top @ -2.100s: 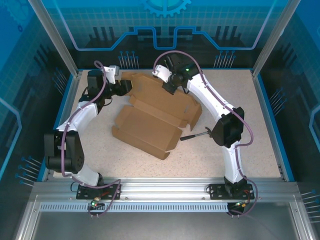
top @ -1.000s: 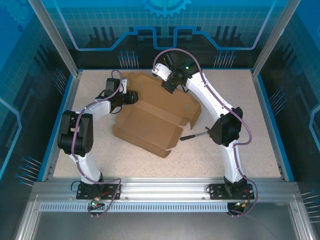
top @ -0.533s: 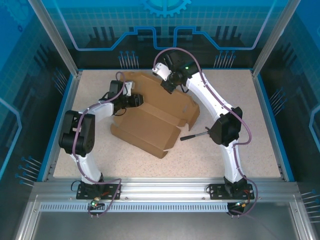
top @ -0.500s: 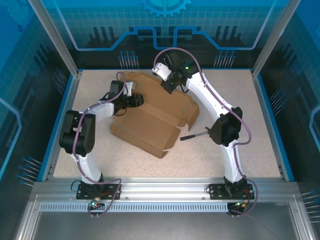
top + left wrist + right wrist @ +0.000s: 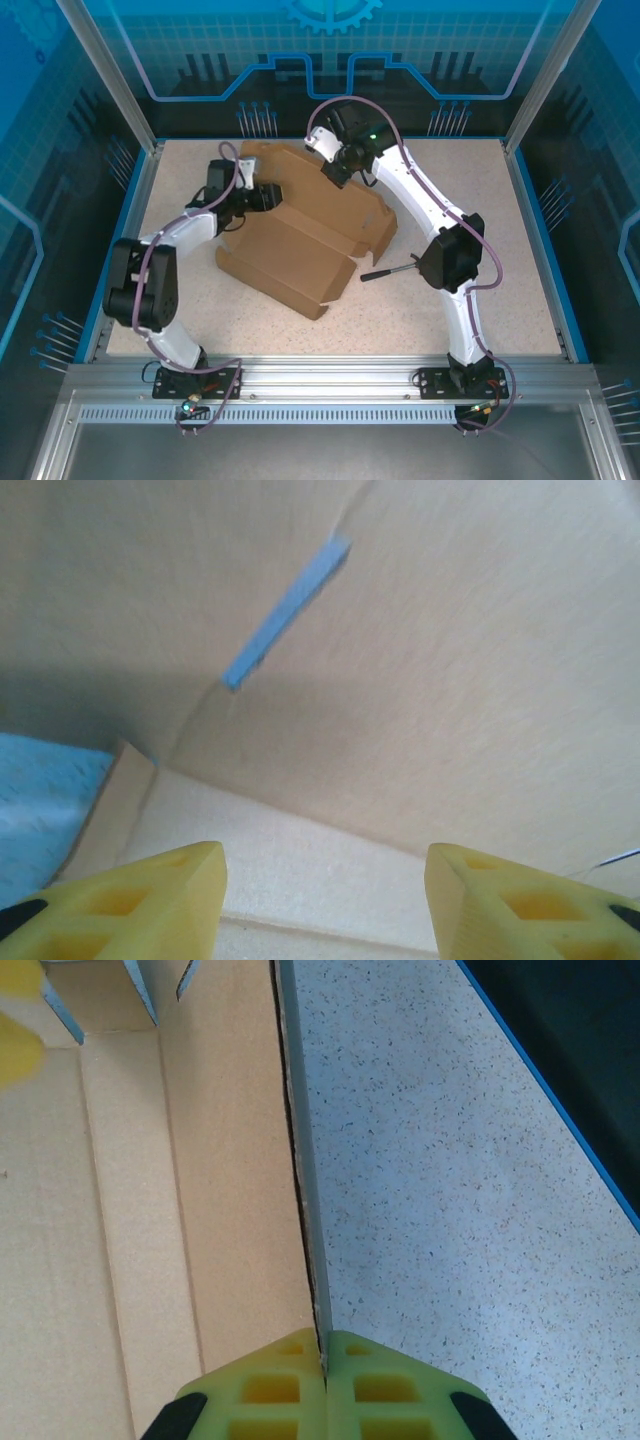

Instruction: Fold the paper box

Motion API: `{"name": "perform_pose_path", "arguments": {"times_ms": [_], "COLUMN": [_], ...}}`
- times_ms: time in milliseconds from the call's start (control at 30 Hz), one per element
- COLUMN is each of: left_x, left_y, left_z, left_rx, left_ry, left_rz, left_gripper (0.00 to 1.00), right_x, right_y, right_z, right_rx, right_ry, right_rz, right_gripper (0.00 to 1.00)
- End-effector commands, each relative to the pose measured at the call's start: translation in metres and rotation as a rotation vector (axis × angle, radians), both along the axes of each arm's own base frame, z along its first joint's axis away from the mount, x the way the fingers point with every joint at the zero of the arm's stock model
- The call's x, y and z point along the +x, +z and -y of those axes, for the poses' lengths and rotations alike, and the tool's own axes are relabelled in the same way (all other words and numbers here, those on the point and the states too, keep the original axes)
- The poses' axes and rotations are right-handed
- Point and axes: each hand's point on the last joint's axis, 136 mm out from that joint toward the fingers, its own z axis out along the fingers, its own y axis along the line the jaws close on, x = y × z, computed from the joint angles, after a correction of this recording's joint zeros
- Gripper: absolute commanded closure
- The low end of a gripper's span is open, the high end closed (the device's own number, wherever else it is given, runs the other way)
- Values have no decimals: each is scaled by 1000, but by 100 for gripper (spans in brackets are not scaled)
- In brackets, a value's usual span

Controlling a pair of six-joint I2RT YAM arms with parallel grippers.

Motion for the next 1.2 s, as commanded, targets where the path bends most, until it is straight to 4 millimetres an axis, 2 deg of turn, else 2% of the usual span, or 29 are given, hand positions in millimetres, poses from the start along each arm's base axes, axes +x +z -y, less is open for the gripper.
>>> {"name": "perform_pose_path", "arguments": {"times_ms": [0, 233, 400, 633, 967, 1167], "left_x": [1, 20, 35, 51, 42, 39], "left_y": [38, 76, 91, 96, 104, 103], "left_z": [-12, -15, -7, 3, 26, 40], "left_rx": [11, 44, 36, -7, -111, -125], "left_ry": [-27, -92, -150, -195, -299, -331], "left_rz": [116, 184, 193, 175, 179, 169], "left_gripper": [41, 38, 37, 38, 50, 51], "right_x": [2, 0, -1, -1, 1, 2], "right_y": [14, 11, 11, 14, 17, 20], "right_z": [6, 2, 1, 0, -3, -8], "right_rx": [19, 18, 16, 17, 31, 44], "right_ry": [-3, 17, 21, 23, 9, 8], "right_rz": [30, 22, 23, 27, 35, 42], "right_gripper": [100, 100, 100, 100, 100, 100]}}
